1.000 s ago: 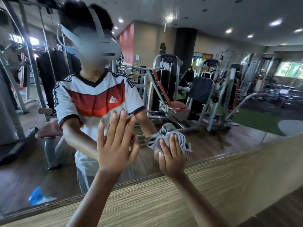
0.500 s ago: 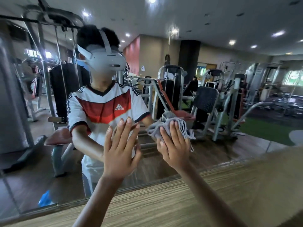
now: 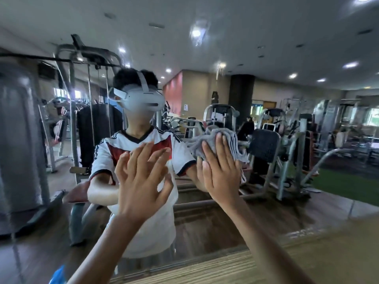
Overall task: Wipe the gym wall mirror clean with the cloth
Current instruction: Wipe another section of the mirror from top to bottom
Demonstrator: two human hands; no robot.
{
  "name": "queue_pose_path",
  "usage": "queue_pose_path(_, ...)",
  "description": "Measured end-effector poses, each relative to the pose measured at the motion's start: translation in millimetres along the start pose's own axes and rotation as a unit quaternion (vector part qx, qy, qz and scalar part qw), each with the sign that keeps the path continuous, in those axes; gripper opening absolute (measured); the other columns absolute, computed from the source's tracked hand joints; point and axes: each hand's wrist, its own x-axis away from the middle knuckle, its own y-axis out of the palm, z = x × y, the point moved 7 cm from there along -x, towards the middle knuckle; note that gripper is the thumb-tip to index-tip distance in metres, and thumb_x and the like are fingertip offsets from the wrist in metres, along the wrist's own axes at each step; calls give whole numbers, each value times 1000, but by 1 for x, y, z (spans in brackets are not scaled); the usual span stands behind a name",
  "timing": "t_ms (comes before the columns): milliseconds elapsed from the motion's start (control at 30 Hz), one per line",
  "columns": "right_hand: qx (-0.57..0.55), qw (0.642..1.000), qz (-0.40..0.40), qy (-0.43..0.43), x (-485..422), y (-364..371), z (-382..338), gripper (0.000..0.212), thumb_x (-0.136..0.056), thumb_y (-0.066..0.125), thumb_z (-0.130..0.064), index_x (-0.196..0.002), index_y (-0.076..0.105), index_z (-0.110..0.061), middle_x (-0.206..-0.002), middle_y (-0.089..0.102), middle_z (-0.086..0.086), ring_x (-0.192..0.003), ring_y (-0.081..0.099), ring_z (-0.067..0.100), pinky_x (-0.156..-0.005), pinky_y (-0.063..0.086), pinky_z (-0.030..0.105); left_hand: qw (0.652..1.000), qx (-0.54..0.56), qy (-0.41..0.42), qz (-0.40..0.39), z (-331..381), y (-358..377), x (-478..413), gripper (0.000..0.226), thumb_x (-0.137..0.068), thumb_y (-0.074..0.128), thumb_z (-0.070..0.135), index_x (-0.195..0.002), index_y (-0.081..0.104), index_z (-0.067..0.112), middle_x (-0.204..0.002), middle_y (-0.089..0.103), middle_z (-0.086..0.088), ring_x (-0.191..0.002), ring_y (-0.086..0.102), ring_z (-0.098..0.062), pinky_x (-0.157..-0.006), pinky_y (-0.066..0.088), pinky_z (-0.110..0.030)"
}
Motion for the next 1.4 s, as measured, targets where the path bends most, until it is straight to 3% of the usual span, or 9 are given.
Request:
queue_pose_path(100,-3,997,-31,-66,21,-3,30,46,-108,27,-36,-153,31,-24,-160,28,7,-152,20,18,-111,32,40,1000,-18,6,-5,-17,-12,-17,51,-88,49,38,-132,64,18,-147,46,-17,-135,35,-33,-111,17,-50)
queue_pose_path(333,32,987,35,151,-124,-15,78,54,-105,23,-37,-155,29,-17,-164,20,12,-152,17,25,-124,14,44,997,-63,46,-3,-39,-28,-94,55,-88,47,42,-136,59,16,-141,47,-20,-130,36,-35,-103,23,-52)
queue_pose_path(467,48,997,52,39,-156,-11,46,50,-106,27,-38,-153,33,-22,-162,27,14,-151,19,24,-115,11,30,993,-100,64,22,-44,-34,-134,55,-90,51,43,-136,57,14,-142,47,-21,-129,39,-36,-103,26,-53)
queue_pose_path(633,51,984,-27,-166,-100,-10,56,48,-109,23,-39,-154,31,-23,-163,22,9,-151,22,24,-119,25,42,988,-122,88,41,-54,-44,-160,56,-91,49,46,-136,59,15,-139,50,-22,-127,44,-38,-102,29,-55)
queue_pose_path(933,32,997,45,50,-241,-23,95,54,-105,20,-38,-153,31,-17,-164,19,8,-152,12,20,-125,14,45,957,-191,211,49,-53,-53,-224,55,-94,38,45,-132,60,12,-128,56,-22,-112,49,-37,-91,34,-52)
queue_pose_path(1067,61,995,63,-36,-239,-22,49,51,-108,16,-40,-153,30,-22,-163,21,6,-151,16,18,-121,-1,27,962,-182,196,48,-53,-55,-255,57,-95,32,48,-130,60,12,-125,56,-20,-111,51,-37,-89,34,-49)
queue_pose_path(1200,73,986,30,-150,-202,-17,64,52,-108,17,-37,-153,33,-17,-163,25,8,-152,20,20,-122,19,46,969,-157,177,63,-60,-62,-271,58,-90,35,50,-127,61,13,-124,56,-19,-113,51,-37,-91,34,-50)
queue_pose_path(1300,33,997,53,-39,-237,-28,98,53,-107,15,-40,-151,35,-17,-161,26,7,-151,21,23,-117,28,55,969,-154,178,71,-63,-67,-283,60,-89,36,51,-128,60,13,-123,55,-20,-113,50,-37,-91,34,-49)
queue_pose_path(1400,-1,996,60,67,-299,-32,95,63,-99,10,-45,-153,28,-19,-163,18,3,-152,12,17,-125,13,46,972,-152,162,73,-63,-69,-303,60,-87,37,51,-128,58,12,-121,55,-20,-111,50,-36,-91,34,-49)
